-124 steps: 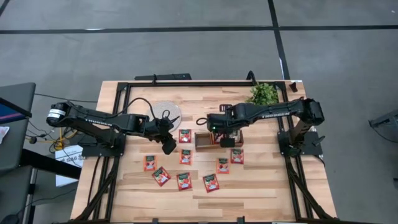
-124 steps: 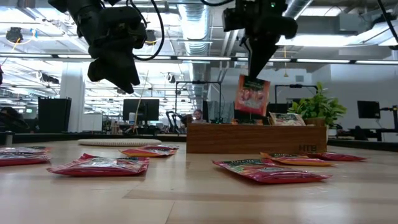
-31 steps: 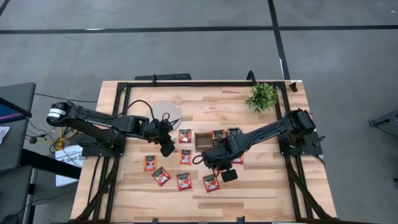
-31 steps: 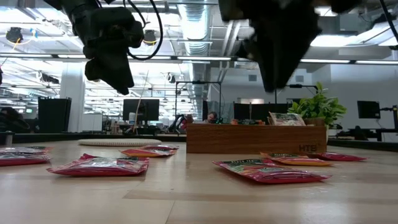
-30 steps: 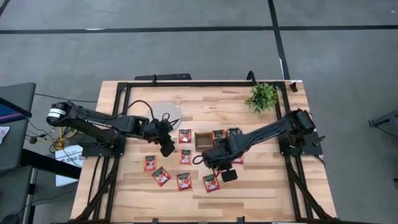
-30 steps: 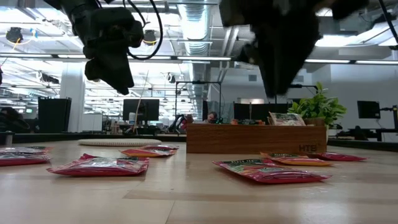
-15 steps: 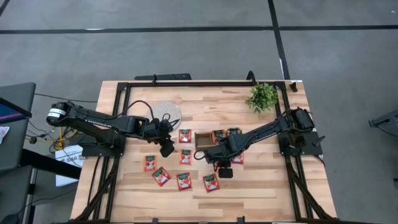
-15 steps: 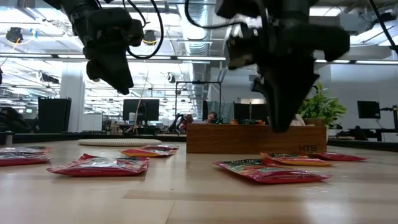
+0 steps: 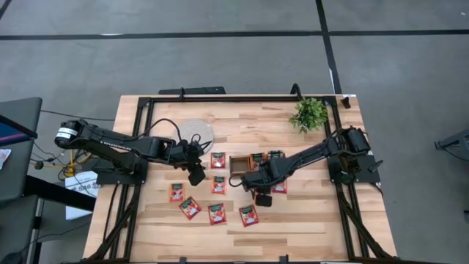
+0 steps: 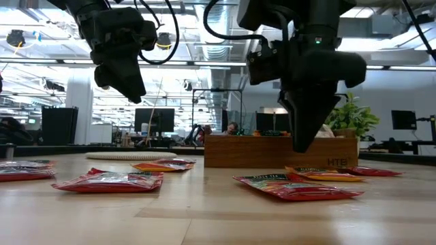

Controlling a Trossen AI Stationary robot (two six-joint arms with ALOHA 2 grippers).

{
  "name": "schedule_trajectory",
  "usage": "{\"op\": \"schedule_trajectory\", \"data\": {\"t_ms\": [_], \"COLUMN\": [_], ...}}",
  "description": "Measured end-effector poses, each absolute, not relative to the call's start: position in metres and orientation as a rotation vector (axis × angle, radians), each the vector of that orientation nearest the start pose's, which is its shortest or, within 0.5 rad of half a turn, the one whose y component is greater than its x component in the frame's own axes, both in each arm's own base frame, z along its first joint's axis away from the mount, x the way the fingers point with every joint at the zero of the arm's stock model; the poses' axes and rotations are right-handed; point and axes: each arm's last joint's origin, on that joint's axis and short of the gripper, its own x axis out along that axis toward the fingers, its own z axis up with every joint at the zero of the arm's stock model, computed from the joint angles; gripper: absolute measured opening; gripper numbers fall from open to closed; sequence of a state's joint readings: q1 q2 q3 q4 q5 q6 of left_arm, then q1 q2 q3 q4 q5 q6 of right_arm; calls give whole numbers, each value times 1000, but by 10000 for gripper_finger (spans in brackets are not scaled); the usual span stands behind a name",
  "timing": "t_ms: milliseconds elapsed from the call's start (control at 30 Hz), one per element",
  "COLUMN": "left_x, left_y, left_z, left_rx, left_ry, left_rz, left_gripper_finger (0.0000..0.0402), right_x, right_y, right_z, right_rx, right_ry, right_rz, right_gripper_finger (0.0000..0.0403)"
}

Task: Pick & Place Tea
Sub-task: Put the orange tea bag into the middle section of the wooden organizer

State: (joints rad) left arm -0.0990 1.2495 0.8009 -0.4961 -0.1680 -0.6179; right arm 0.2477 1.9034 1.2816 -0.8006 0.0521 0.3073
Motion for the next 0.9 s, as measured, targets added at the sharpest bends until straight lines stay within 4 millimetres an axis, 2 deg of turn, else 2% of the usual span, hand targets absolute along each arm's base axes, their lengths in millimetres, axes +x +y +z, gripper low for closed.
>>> {"op": "schedule_trajectory", "data": {"t_ms": [167, 500, 700, 900], "left_x": [239, 239, 239, 239], "left_y": [-19, -19, -19, -19], "left_z": [224, 224, 224, 224], "left_rx": [-447, -446, -446, -447], "left_ry": [881, 883, 882, 881], "left_rz": [347, 348, 348, 348], "left_gripper_finger": [161, 161, 161, 161], "right_x": [344, 351, 351, 352], "right_y": [85, 94, 95, 95], "right_z": [157, 130, 130, 130], "right_rx": [46, 52, 68, 75], "right_ry": [1438, 1488, 1487, 1482], "right_rz": [-63, -30, -12, -6], "right_gripper_finger": [82, 81, 79, 50]}}
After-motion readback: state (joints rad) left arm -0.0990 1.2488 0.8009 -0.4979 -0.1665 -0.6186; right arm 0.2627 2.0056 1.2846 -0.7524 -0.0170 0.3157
